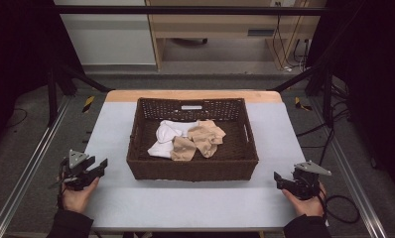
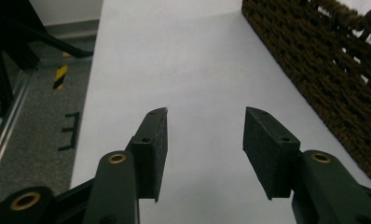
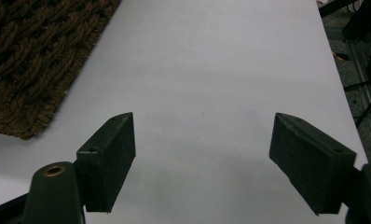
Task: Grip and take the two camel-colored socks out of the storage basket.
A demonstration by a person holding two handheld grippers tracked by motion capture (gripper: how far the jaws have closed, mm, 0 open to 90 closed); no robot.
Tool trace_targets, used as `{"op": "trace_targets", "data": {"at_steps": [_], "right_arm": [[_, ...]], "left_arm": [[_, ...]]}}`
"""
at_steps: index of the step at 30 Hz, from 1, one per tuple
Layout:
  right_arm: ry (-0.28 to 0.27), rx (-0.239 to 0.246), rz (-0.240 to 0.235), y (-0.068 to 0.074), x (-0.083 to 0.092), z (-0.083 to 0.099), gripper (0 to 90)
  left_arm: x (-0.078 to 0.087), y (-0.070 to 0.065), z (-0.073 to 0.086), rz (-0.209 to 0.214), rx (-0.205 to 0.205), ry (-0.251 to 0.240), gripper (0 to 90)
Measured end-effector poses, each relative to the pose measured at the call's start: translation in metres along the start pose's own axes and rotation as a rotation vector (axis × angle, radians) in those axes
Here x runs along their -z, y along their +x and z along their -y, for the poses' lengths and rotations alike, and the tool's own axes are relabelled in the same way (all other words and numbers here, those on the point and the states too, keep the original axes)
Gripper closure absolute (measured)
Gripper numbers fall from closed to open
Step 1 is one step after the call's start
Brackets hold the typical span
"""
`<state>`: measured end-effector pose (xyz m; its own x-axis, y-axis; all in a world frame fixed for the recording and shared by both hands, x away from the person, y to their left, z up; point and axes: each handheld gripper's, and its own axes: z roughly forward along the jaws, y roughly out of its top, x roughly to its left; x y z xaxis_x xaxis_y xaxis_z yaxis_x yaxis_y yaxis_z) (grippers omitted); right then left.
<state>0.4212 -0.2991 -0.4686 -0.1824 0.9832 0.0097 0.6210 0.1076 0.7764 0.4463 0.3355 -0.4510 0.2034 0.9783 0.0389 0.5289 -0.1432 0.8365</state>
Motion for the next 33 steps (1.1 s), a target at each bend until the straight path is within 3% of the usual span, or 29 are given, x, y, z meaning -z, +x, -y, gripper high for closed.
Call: {"op": "trace_targets", "data": {"at_steps": [7,10,19,24,28,33], "right_arm": [[-0.009,-0.001,-0.004,0.0,0.002,0.0,21.5],[-0.012,0.003,-0.005,0.002,0.002,0.0,20.7],[-0.027,0.014,-0.022,0.008,0.003,-0.003,19.6],[-0.031,0.015,-0.012,0.007,0.003,-0.003,19.5],[-0.023,0.019,-0.009,0.008,0.003,-0.002,19.5],[-0.031,0.019,-0.011,0.008,0.003,-0.003,19.6]], "left_arm": [[0.011,-0.001,-0.009,-0.004,0.004,-0.071,48.8],[0.022,0.0,-0.019,0.025,0.021,-0.106,47.6],[0.037,-0.001,-0.034,0.076,0.035,-0.113,39.0],[0.045,-0.006,-0.048,0.14,0.037,-0.138,38.1],[0.047,-0.01,-0.059,0.155,0.042,-0.143,37.8],[0.046,-0.022,-0.07,0.179,0.012,-0.141,37.9]]}}
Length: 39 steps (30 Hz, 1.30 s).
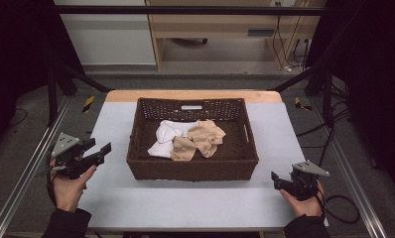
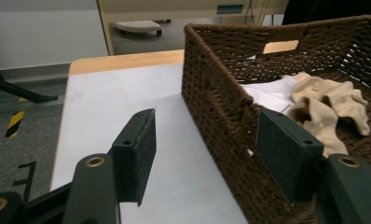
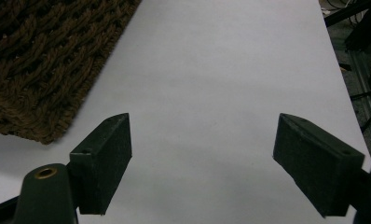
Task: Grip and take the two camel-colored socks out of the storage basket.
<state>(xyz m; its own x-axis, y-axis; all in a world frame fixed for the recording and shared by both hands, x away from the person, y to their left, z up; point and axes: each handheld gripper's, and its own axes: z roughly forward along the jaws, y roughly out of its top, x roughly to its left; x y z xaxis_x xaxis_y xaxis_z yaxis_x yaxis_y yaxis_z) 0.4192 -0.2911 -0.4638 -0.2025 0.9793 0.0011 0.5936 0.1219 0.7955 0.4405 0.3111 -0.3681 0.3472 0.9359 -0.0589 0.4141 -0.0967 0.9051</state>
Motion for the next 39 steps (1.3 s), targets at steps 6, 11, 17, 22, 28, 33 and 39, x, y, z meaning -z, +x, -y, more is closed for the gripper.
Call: {"op": "trace_targets", "data": {"at_steps": [6,11,17,22,28,33,39], "right_arm": [[-0.001,0.003,0.001,0.0,0.0,-0.001,19.6],[-0.009,-0.004,0.0,0.0,0.001,-0.001,19.6],[-0.006,-0.005,-0.004,0.0,0.0,-0.002,19.7],[-0.007,-0.004,-0.004,0.0,0.001,-0.002,19.9],[-0.006,-0.005,-0.004,0.0,0.0,-0.002,20.0],[-0.001,-0.001,-0.005,0.0,-0.002,-0.002,20.1],[-0.002,-0.001,-0.007,-0.001,-0.002,-0.002,20.2]], "left_arm": [[-0.009,-0.011,-0.014,0.032,-0.005,-0.001,38.6],[-0.016,-0.025,-0.029,0.051,-0.014,-0.011,38.5],[-0.029,-0.045,-0.041,0.068,-0.04,0.008,38.4],[-0.04,-0.059,-0.05,0.09,-0.046,0.015,38.3],[-0.055,-0.078,-0.066,0.09,-0.074,0.022,39.1],[-0.074,-0.093,-0.076,0.075,-0.113,0.052,39.3],[-0.1,-0.106,-0.083,0.081,-0.126,0.08,39.5]]}}
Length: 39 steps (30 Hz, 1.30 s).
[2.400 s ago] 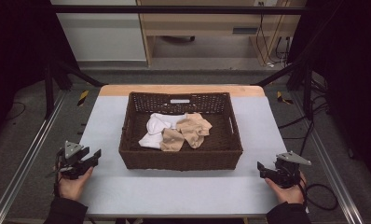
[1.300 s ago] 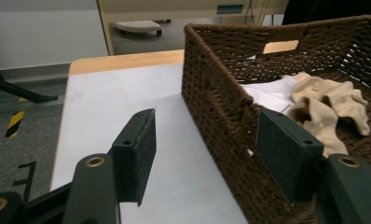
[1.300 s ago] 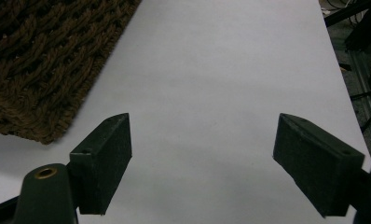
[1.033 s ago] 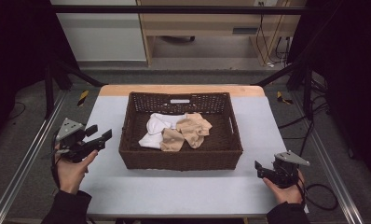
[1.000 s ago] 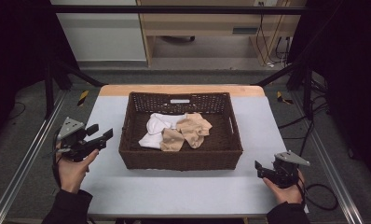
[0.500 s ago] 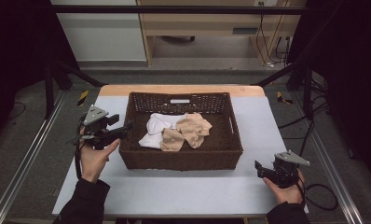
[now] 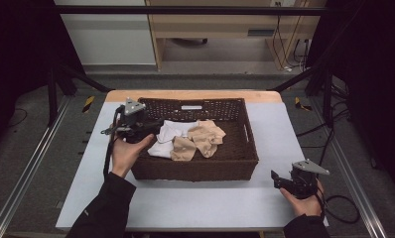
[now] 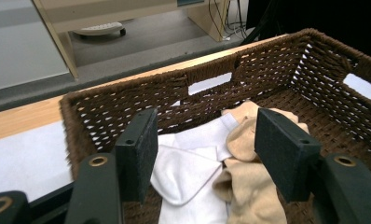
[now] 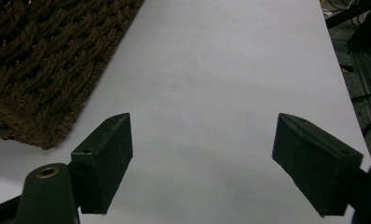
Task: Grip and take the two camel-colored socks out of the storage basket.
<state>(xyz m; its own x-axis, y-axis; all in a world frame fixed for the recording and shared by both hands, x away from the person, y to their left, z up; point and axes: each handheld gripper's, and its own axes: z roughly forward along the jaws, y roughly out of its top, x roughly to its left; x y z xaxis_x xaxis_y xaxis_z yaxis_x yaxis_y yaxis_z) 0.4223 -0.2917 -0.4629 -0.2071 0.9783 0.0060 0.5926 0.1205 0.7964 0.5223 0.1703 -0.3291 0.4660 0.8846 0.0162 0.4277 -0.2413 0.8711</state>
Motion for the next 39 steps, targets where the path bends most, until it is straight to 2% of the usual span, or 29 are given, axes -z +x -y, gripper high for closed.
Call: {"op": "trace_targets", "data": {"at_steps": [9,12,15,18,21,24,29,32,39], "right_arm": [[0.0,0.002,-0.004,-0.001,0.0,0.0,21.0],[-0.002,0.003,-0.005,-0.001,0.0,0.0,21.2],[0.0,0.003,-0.006,-0.001,0.0,0.0,21.2],[0.003,0.001,-0.005,-0.001,-0.001,0.0,21.3],[0.002,0.006,-0.005,-0.001,-0.001,0.0,21.3],[0.003,0.007,-0.005,-0.002,0.0,0.001,21.3],[0.004,0.006,-0.007,-0.002,-0.001,0.001,21.3],[0.005,0.006,-0.004,-0.001,0.0,0.001,21.4],[0.006,0.003,-0.004,-0.001,0.0,0.001,21.6]], "left_arm": [[-0.032,-0.007,-0.007,-0.001,-0.019,0.047,39.9],[-0.043,-0.006,-0.004,0.004,-0.026,0.073,39.7],[-0.054,-0.004,0.0,0.026,-0.015,0.109,39.7],[-0.062,-0.005,0.004,0.019,-0.028,0.138,39.7],[-0.071,-0.008,0.009,0.027,-0.015,0.156,40.1],[-0.078,-0.011,0.016,0.019,-0.024,0.18,40.3],[-0.082,-0.013,0.024,0.022,-0.021,0.209,41.9],[-0.084,-0.014,0.029,0.022,-0.037,0.24,41.6],[-0.088,-0.018,0.034,0.048,-0.049,0.289,41.4]]}}
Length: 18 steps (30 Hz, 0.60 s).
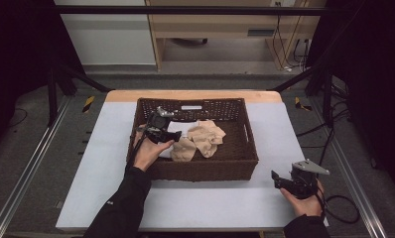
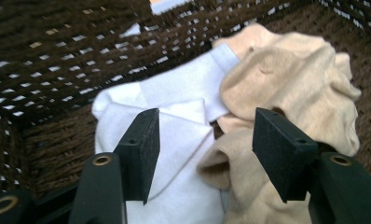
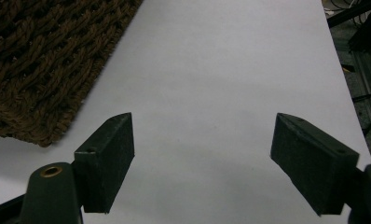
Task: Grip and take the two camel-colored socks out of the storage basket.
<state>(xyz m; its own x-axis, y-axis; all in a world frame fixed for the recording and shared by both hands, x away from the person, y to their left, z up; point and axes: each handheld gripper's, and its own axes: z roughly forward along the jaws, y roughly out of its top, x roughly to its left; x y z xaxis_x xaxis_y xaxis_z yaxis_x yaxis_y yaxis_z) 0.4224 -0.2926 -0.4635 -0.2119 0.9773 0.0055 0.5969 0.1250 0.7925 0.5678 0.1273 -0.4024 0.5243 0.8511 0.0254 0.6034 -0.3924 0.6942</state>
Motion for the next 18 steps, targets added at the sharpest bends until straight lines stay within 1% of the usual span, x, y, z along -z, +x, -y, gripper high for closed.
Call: {"op": "trace_targets", "data": {"at_steps": [3,5,8,11,13,14,16,18], "right_arm": [[0.001,0.001,-0.002,0.0,0.0,0.0,21.6],[-0.001,0.002,-0.002,0.0,0.0,0.0,21.7],[-0.006,0.0,-0.002,0.0,0.001,-0.001,21.8],[-0.003,-0.004,-0.004,0.0,0.001,-0.001,21.9],[-0.003,-0.003,-0.004,0.0,0.0,-0.001,22.0],[-0.004,-0.002,-0.005,0.0,0.0,-0.001,22.0],[-0.004,-0.002,-0.006,0.0,0.001,-0.001,22.1],[-0.004,-0.001,-0.007,0.0,0.001,-0.001,22.2]], "left_arm": [[-0.003,-0.002,0.001,0.01,-0.018,0.029,41.5],[-0.005,-0.004,0.001,0.008,-0.033,0.055,43.2],[-0.008,-0.005,0.001,0.005,-0.042,0.08,47.0],[-0.012,-0.007,0.001,0.02,-0.055,0.118,56.2],[-0.014,-0.009,0.001,0.03,-0.076,0.144,63.8],[-0.015,-0.01,0.001,0.027,-0.084,0.151,67.4],[-0.014,-0.01,0.001,0.033,-0.086,0.147,77.0],[-0.012,-0.01,0.001,0.042,-0.086,0.137,83.8]]}}
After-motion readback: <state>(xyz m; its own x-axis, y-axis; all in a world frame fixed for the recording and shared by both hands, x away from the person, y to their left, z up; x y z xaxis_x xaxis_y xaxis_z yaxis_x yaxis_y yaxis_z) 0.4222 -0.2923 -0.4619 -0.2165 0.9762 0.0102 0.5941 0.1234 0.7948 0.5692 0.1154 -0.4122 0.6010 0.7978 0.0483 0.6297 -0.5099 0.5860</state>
